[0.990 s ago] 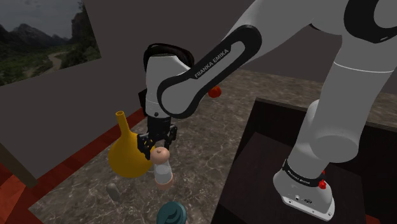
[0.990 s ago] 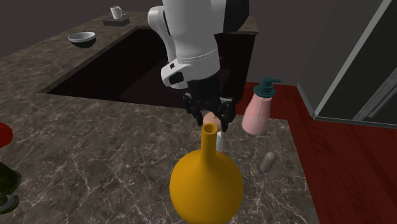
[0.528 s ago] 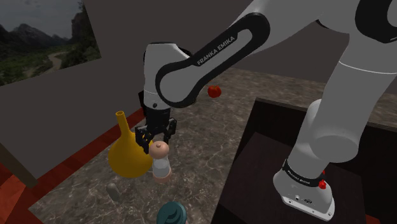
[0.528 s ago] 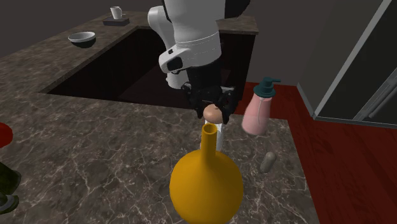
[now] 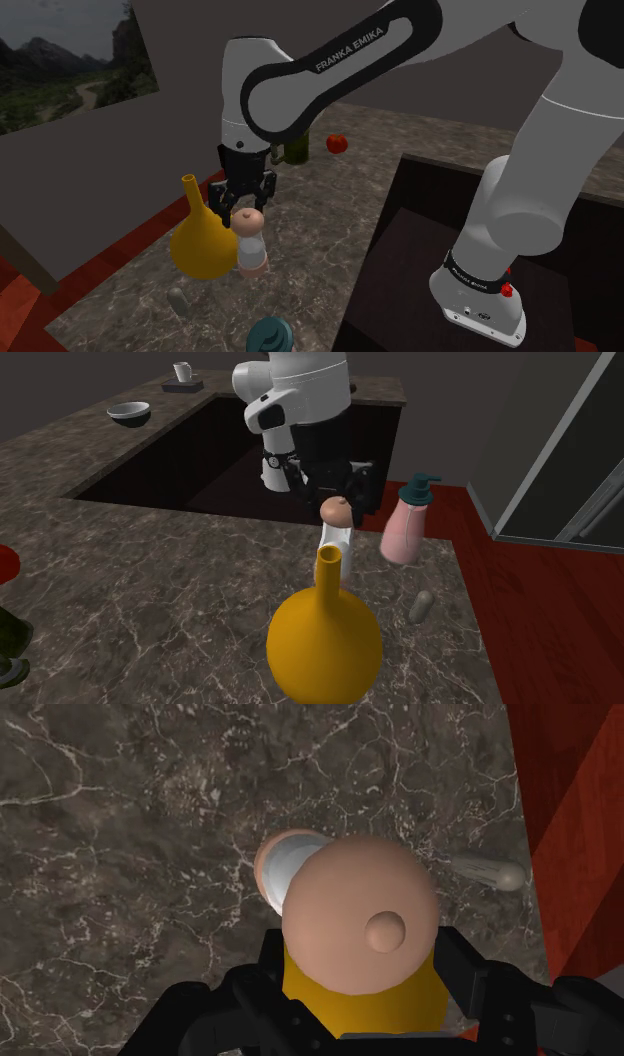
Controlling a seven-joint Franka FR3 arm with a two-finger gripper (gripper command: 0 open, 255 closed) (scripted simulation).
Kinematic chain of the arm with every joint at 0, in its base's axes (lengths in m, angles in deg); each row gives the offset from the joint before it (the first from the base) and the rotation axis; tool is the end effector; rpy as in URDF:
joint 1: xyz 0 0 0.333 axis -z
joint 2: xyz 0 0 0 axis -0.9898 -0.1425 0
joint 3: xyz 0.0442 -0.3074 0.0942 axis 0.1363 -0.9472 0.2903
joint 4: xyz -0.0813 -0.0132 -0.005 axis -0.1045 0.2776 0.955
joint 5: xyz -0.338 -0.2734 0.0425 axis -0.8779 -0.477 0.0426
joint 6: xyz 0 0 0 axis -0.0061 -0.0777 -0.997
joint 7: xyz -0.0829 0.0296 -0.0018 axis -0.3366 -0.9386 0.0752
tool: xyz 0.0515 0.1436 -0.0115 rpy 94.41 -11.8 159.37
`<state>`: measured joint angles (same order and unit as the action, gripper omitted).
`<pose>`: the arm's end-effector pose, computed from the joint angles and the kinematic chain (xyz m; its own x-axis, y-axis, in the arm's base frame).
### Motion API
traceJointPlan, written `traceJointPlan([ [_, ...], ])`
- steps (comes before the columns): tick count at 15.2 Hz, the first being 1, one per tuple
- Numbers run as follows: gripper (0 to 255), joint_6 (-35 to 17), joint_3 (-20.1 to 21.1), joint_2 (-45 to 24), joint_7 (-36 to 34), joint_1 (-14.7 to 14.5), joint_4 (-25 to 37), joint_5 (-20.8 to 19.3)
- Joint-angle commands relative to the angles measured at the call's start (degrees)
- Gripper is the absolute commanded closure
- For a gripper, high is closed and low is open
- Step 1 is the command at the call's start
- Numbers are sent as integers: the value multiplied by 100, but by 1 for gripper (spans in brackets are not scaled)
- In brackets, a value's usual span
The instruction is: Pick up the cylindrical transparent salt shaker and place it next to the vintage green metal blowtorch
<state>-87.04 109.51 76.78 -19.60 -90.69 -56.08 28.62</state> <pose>0.4779 0.3194 0.3593 0.9865 -0.1613 -0.0280 -0.1635 -0.9624 -0.2171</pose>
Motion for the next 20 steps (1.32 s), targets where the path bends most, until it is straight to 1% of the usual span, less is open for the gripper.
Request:
traceJointPlan([
  [1, 255, 169, -12, 75, -15, 7, 95, 5],
  [20, 255, 1615, -113, 463, -209, 63, 1179, -36],
])
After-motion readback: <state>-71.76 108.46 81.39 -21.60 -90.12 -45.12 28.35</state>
